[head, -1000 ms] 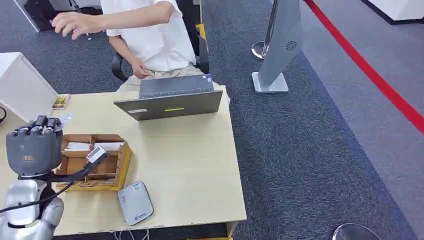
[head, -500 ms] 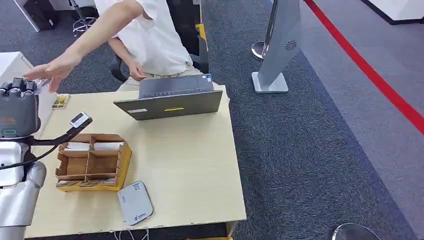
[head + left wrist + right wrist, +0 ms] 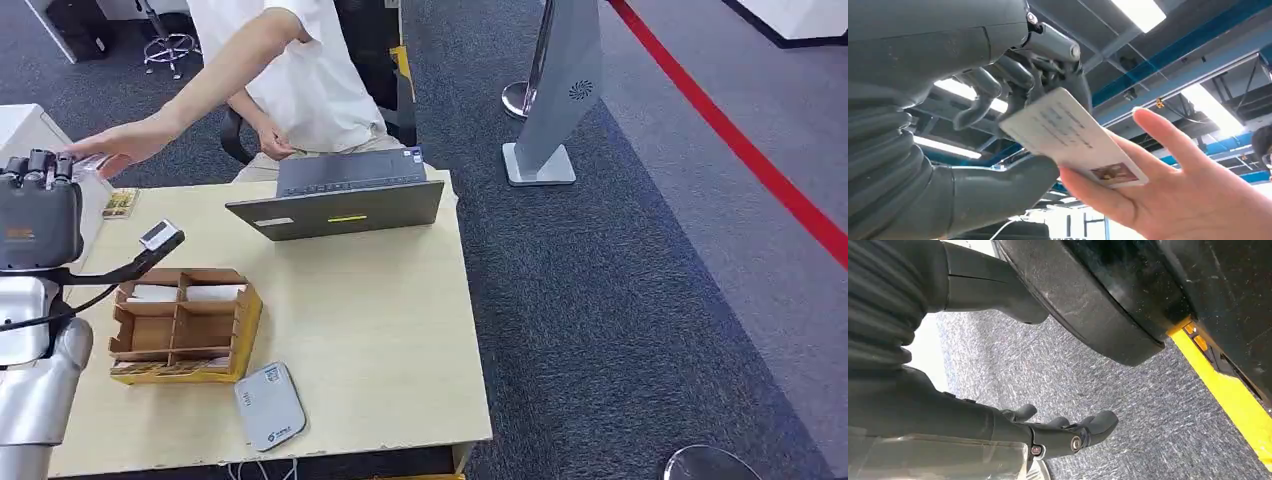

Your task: Pass the card to the sensor for recognition and then transmit it.

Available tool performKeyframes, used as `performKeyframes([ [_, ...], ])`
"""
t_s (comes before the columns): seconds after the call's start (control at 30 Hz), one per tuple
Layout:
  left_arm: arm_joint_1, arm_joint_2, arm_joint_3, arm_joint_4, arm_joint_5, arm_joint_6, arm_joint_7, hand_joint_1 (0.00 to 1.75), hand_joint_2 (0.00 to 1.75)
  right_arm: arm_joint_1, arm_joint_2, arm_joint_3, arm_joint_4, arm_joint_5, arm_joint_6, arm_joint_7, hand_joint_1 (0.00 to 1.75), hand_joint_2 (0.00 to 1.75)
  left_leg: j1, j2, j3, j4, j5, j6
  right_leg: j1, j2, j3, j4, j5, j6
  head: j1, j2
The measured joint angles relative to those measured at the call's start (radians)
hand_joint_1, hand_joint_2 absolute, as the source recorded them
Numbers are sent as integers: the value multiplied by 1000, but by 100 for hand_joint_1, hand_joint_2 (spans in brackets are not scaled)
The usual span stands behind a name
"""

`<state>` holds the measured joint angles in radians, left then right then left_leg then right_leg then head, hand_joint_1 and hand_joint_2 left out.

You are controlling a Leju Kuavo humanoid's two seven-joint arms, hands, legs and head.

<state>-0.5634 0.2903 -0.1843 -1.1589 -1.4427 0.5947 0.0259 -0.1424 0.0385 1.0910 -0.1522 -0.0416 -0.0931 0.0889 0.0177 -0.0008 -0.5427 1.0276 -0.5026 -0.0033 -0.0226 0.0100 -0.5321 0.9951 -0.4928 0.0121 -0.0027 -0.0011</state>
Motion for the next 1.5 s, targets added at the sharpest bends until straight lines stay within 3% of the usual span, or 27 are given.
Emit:
performKeyframes([
  [0.33, 103, -21, -41, -116, -9, -23, 2, 0, 175, 8, 0, 0, 0, -10, -16, -2, 0, 175, 0, 0, 0, 0, 0, 0, 0, 0, 0, 0, 0, 0, 0, 0],
  [0.63, 321, -43, -124, -299, -2, -35, 17, 0, 175, 26, 0, -2, 0, -36, -50, -6, 0, 175, 0, 1, -2, 0, -1, 0, 0, 0, -2, -1, 0, 0, 0, 0],
  [0.83, 573, -37, -146, -442, -22, 34, 16, 0, 175, 51, 0, -19, 2, -67, -71, -13, 0, 175, 0, 1, -3, -1, -2, -1, 0, 1, -4, -1, -1, 1, 0, 0],
  [1.03, 674, -24, -148, -507, -13, 35, 9, 0, 175, 55, 0, -33, 2, -81, -76, -15, 0, 175, 0, 1, -4, -1, -2, -1, 0, 0, -3, -1, -1, 1, 0, 0],
  [1.27, 889, 2, -183, -578, 18, 95, 119, 0, 175, 64, 5, -51, 2, -99, -109, -13, 0, 175, 0, 1, -4, -1, -3, -1, 0, 1, -4, -1, -2, 1, 0, 0],
  [1.37, 928, 3, -212, -581, 29, 95, 168, 0, 175, 63, 6, -53, 3, -99, -109, -14, 0, 175, 0, 1, -5, -1, -3, -1, 0, -1, -5, -1, -2, 1, 0, 0],
  [1.5, 936, 11, -229, -581, 38, 95, 186, 0, 175, 64, 6, -56, 3, -99, -109, -17, 0, 175, 0, 1, -5, -1, -2, -1, 0, -1, -4, -1, -1, 1, 0, 0],
])
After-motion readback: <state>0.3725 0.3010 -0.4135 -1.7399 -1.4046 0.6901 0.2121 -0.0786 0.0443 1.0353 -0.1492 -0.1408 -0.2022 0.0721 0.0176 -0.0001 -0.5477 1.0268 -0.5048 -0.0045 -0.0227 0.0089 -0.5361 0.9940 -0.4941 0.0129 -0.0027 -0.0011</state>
